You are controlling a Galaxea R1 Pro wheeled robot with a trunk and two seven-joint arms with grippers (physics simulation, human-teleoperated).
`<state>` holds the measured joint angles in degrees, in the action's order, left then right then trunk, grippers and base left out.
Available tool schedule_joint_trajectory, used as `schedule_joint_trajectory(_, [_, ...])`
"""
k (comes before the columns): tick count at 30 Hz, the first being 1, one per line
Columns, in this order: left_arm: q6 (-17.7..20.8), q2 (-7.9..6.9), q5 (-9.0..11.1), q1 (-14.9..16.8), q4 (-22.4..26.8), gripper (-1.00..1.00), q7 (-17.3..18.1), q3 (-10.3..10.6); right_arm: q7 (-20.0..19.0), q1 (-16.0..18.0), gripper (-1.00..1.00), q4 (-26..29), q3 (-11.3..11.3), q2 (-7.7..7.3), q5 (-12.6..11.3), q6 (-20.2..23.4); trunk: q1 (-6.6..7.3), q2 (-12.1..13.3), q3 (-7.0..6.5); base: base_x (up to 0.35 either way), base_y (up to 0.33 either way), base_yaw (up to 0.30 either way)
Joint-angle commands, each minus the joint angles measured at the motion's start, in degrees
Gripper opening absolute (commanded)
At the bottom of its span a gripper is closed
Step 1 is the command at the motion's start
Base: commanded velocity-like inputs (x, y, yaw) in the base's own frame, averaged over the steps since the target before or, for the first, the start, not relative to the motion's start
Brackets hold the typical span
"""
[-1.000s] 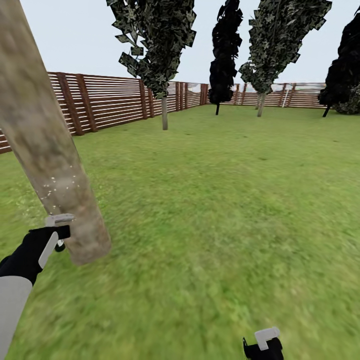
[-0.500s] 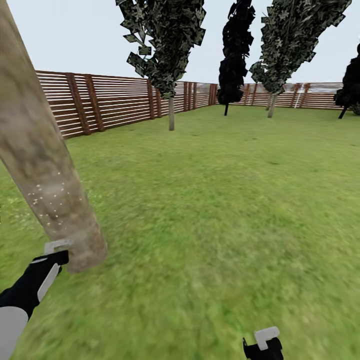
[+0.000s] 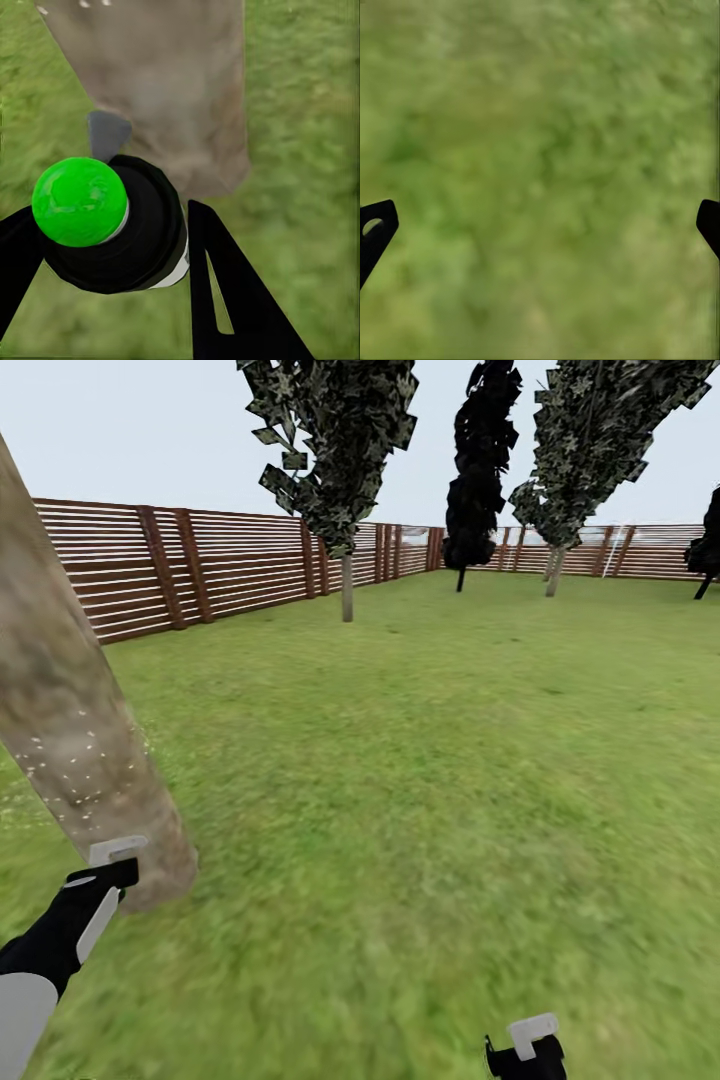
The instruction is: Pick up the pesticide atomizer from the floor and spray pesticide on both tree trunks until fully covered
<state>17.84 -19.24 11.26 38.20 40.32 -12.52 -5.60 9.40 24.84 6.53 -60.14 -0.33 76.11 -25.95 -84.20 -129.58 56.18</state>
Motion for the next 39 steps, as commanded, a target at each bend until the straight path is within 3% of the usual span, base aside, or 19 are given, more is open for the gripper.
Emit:
schedule_joint_trajectory(1, [0.27, -0.01, 0.49, 0.03, 0.11, -1.0, -0.32, 0.08, 0.36, 0.04, 1.0, -0.11, -0.32, 0.01, 0.62, -0.15, 0.0, -0.02, 0.05, 0.143, -0.269, 0.24])
schedule_joint_trajectory(9, [0.32, 0.0, 0.33, 0.03, 0.08, -1.0, -0.38, 0.09, 0.36, 0.04, 1.0, -0.2, -0.25, 0.06, 0.62, -0.15, 0.0, -0.02, 0.05, 0.163, -0.256, 0.27])
schedule_joint_trajectory(14, [0.33, -0.09, 0.64, 0.03, -0.9, -1.0, -4.5, 0.07, 0.36, 0.04, 1.0, -0.2, -0.24, 0.07, 0.62, -0.15, 0.0, -0.02, 0.05, 0.209, -0.222, 0.246])
schedule_joint_trajectory(30, [0.18, -0.09, 0.78, 0.03, -1.12, -1.0, -4.71, 0.07, 0.36, 0.04, 1.0, -0.2, -0.24, 0.07, 0.62, -0.15, 0.0, -0.02, 0.05, 0.233, -0.185, 0.012])
schedule_joint_trajectory(39, [0.18, -0.09, 0.78, 0.03, -1.12, -1.0, -4.71, 0.06, 0.36, 0.04, 1.0, -0.26, -0.24, 0.16, 0.62, -0.15, 0.0, -0.02, 0.05, 0.174, -0.226, 0.254])
